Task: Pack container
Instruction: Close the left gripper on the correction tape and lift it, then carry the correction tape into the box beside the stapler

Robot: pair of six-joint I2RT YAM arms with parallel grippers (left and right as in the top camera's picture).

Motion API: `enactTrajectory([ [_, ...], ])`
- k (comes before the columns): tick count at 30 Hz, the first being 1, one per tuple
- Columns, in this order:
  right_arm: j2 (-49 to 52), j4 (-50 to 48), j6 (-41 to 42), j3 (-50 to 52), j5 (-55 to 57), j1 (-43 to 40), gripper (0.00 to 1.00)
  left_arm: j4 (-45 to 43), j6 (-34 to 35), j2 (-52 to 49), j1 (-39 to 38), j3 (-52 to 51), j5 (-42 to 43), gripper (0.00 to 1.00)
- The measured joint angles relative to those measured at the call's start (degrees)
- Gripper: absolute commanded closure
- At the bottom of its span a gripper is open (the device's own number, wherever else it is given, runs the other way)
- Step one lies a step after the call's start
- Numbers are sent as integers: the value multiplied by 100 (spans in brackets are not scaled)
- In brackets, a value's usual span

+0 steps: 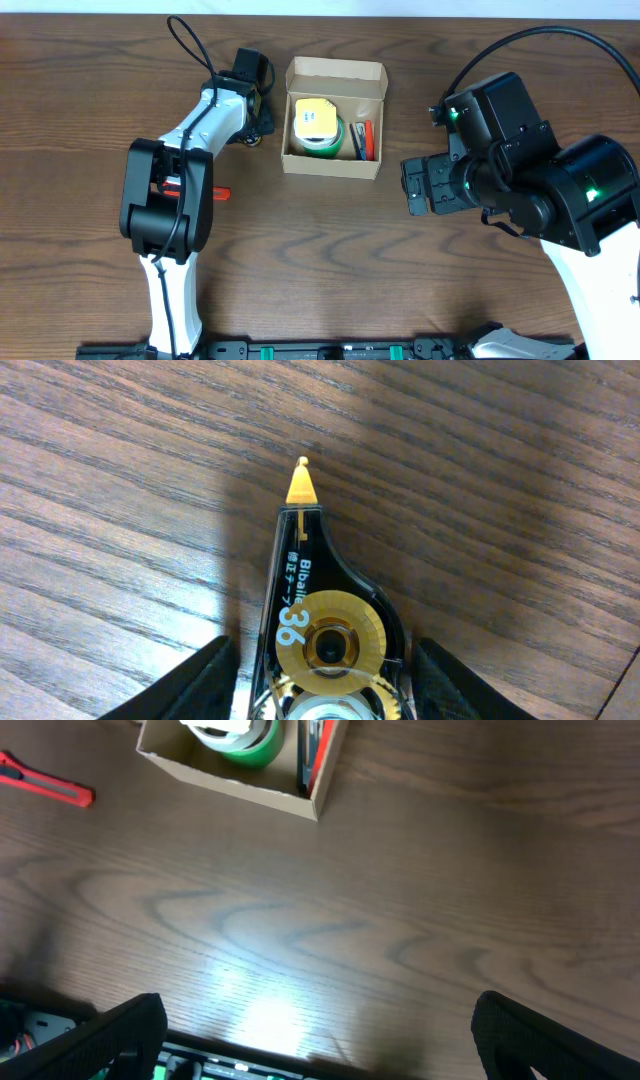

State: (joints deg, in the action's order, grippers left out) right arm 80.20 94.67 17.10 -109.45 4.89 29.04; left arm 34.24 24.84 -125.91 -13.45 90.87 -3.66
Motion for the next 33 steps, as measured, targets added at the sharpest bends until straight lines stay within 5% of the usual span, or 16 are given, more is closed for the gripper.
enactTrajectory([
  [23, 0, 2, 0, 0, 2, 0, 1, 743, 61, -61, 0, 339, -68, 86],
  [33, 0, 2, 0, 0, 0, 0, 1, 1508, -70, -127, 0, 1644, -411, 91],
])
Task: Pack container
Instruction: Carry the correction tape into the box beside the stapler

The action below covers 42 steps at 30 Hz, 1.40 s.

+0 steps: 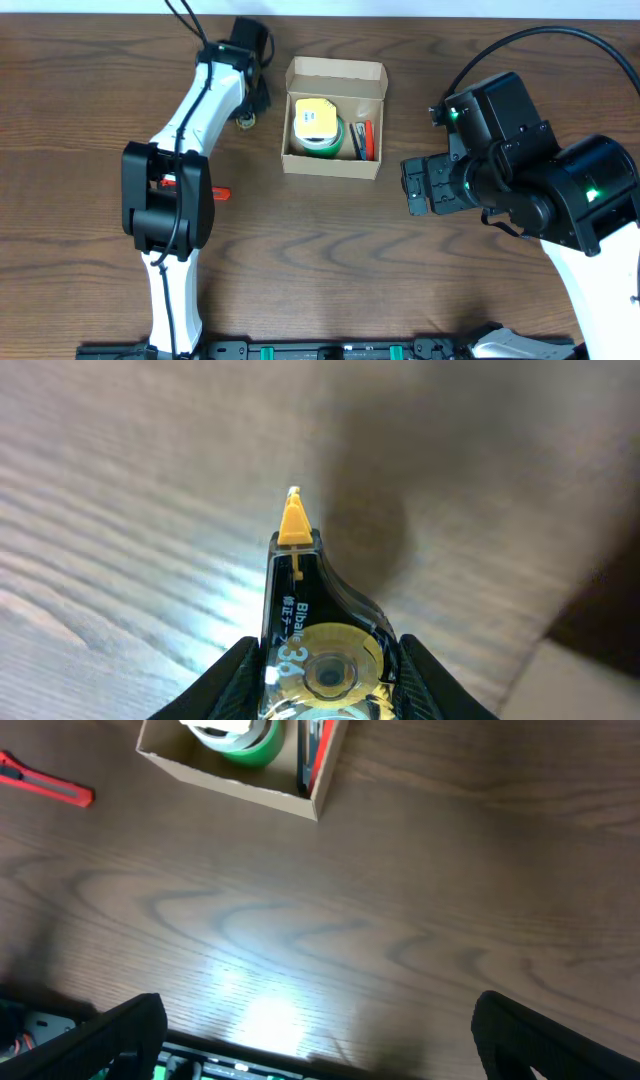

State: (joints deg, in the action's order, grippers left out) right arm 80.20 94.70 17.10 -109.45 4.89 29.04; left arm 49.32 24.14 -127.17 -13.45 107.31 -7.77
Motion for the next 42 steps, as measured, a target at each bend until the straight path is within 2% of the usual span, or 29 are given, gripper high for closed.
enactTrajectory([
  [11, 0, 0, 0, 0, 2, 0, 1, 1084, -52, 243, -46, 1025, 385, 90],
  [21, 0, 0, 0, 0, 0, 0, 1, 1335, -494, 1064, -737, 1375, 1812, 87],
  [25, 0, 0, 0, 0, 0, 0, 1, 1298, -754, 933, -1248, 1375, 1974, 83],
  [31, 0, 0, 0, 0, 0, 0, 1, 1241, -1093, 560, -1921, 1375, 2068, 87],
  [42, 0, 0, 0, 0, 2, 0, 1, 1049, -1220, -304, -2017, 1375, 2343, 86],
])
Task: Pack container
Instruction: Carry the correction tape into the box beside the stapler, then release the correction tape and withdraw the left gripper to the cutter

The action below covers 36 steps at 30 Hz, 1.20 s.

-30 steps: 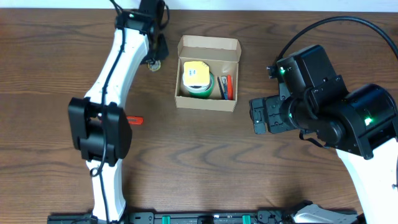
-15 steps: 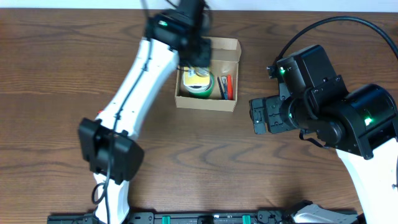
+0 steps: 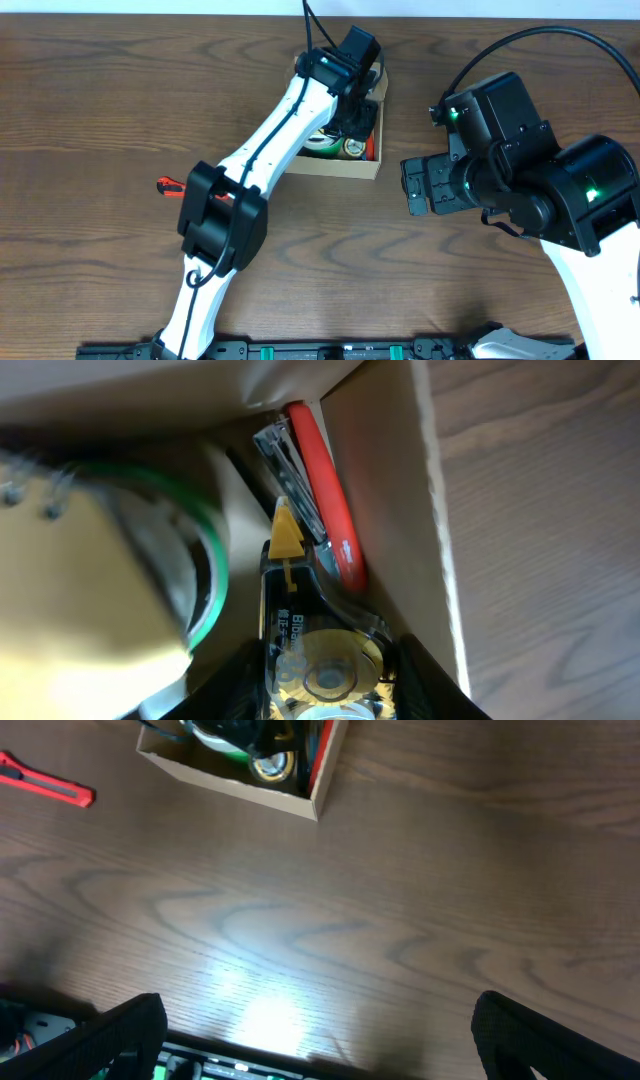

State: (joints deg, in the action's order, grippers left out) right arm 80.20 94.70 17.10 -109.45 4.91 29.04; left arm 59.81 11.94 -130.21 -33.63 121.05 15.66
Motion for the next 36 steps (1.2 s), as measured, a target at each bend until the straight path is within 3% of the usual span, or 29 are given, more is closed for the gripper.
enactTrajectory([
  [4, 0, 0, 0, 0, 0, 0, 1, -188, 0, -151, -2, -2, 48, 86],
  [13, 0, 0, 0, 0, -2, 0, 1, -348, 2, -170, 0, -2, 48, 73],
  [21, 0, 0, 0, 0, -2, 0, 1, -308, 15, -168, 15, -2, 17, 50],
  [25, 0, 0, 0, 0, -2, 0, 1, -302, 24, -146, 44, 0, -129, 47],
  [30, 0, 0, 0, 0, -2, 0, 1, -284, 35, 85, 109, -2, -229, 50],
  [36, 0, 0, 0, 0, 0, 0, 1, 173, 258, 1115, 313, -2, -778, 52],
])
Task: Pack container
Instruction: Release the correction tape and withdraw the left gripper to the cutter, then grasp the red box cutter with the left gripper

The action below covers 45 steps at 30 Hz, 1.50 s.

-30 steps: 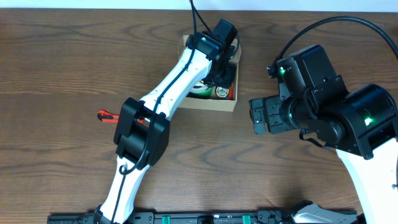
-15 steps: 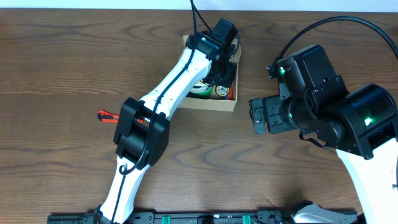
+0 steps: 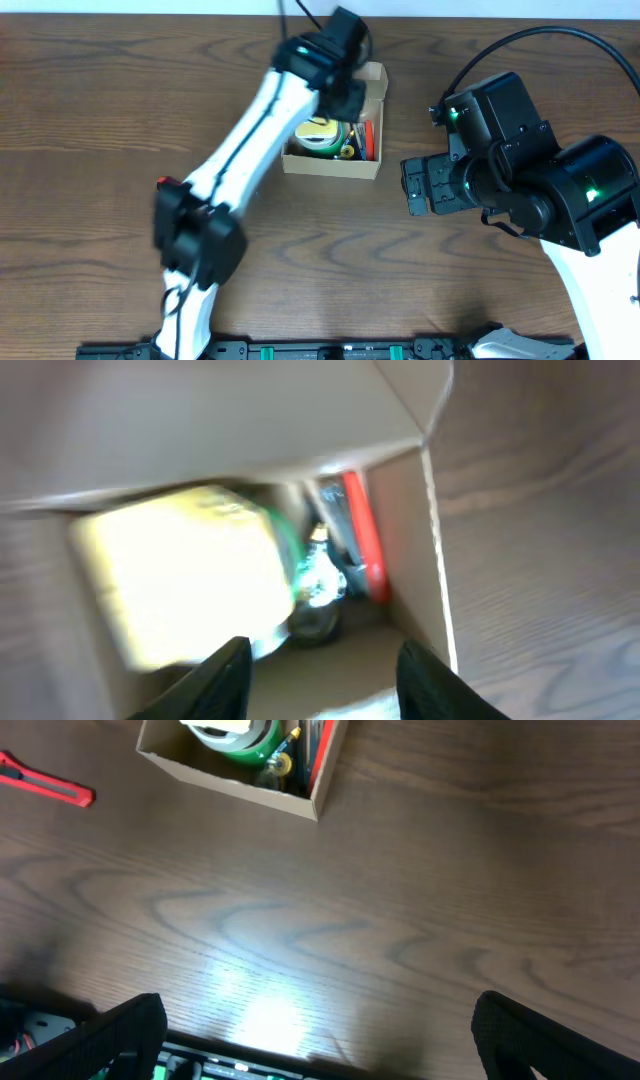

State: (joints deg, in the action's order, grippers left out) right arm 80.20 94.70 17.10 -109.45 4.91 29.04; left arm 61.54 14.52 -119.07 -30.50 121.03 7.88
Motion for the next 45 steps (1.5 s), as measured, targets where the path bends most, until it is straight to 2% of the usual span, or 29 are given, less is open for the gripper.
enactTrajectory([
  [4, 0, -2, 0, 0, -2, 0, 1, 713, 437, 1036, 466, 7, -651, 50],
  [5, 0, 0, 0, 0, -2, 0, 1, 892, 564, 1226, 619, 11, -772, 52],
  [7, 0, -2, 0, 0, -2, 0, 1, 1311, 935, 1609, 1080, 33, -981, 67],
  [8, 0, 0, 0, 0, -2, 0, 1, 1460, 1102, 1729, 1305, 37, -1054, 72],
  [12, 0, -2, 0, 0, -2, 0, 1, 1659, 1576, 2087, 2203, -243, -1287, 71],
  [14, 0, -2, 0, 0, -2, 0, 1, 1554, 1722, 2267, 2459, -651, -1349, 69],
  [17, 0, -4, 0, 2, -2, 0, 1, 1139, 1880, 2734, 2841, -1731, -1427, 59],
  [18, 0, -2, 0, 2, -2, 0, 1, 935, 1939, 2935, 2953, -2164, -1427, 55],
  [19, 0, -2, 0, 2, -7, 0, 1, 584, 2041, 3239, 3060, -2774, -1434, 44],
  [21, 0, -2, 0, 2, -2, 0, 1, 195, 2118, 3617, 3206, -3512, -1434, 37],
  [25, 0, -2, 0, 2, 0, 0, 1, -592, 2599, 4168, 3235, -4944, -1386, 31],
  [30, 0, -2, 0, 2, -4, 0, 1, -1517, 3314, 3932, 3233, -6207, -1187, 23],
  [34, 0, 0, 0, 2, -2, 0, 1, -1646, 3827, 3364, 3233, -6450, -1095, 11],
  [45, 0, 0, 0, 2, -2, 0, 1, -2017, 4413, 1928, 3233, -6164, -763, 12],
])
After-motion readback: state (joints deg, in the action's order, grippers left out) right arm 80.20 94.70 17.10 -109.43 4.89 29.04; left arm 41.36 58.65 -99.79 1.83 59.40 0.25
